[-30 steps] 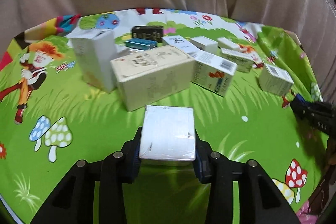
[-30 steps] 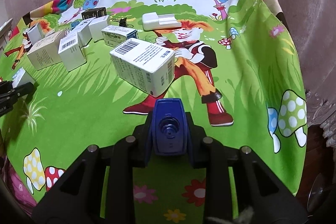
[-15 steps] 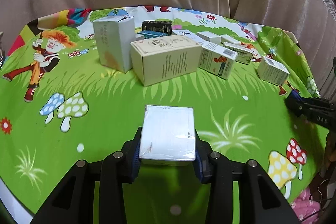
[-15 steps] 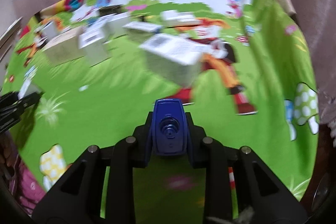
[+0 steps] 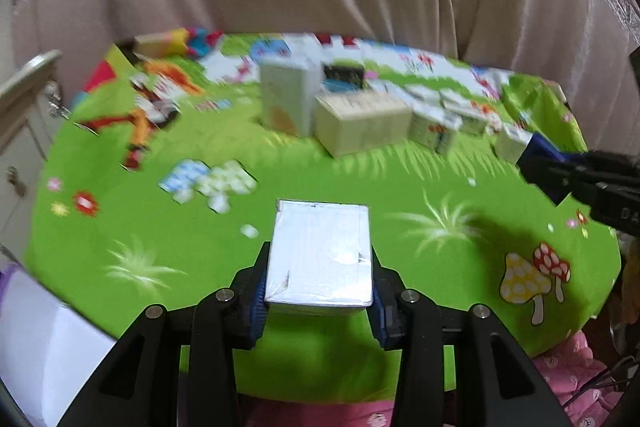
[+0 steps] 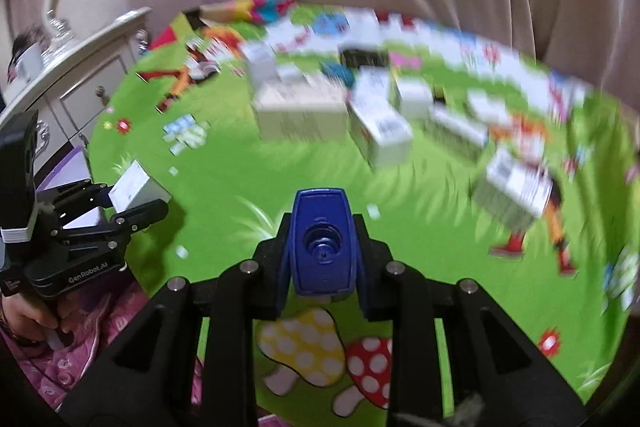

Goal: Organize rigid objects
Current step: 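Carry the white cube into the purple-rimmed storage box and open the left tool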

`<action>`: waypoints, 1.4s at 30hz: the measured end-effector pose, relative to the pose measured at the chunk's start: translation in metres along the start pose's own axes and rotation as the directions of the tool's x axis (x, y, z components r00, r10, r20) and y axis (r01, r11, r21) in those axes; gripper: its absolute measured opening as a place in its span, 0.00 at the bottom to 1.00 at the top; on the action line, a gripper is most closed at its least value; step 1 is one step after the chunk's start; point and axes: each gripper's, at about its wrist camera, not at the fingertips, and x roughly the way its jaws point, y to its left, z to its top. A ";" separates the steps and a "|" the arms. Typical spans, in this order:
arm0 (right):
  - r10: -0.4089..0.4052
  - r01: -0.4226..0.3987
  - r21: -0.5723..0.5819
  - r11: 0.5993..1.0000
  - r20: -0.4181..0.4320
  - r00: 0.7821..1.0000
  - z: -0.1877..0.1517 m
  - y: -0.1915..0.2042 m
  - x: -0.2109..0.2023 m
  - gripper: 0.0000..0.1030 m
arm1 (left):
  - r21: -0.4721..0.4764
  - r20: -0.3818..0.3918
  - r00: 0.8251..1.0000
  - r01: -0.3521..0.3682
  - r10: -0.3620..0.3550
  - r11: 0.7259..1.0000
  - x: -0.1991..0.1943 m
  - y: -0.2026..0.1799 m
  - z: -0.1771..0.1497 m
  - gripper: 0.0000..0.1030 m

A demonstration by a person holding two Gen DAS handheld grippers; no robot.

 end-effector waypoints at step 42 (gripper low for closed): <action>0.406 -0.348 -0.527 0.775 -0.007 0.914 0.054 0.265 -0.027 0.30 | -0.387 -0.011 0.907 -0.393 0.422 0.834 -0.142 0.176 -0.072 0.41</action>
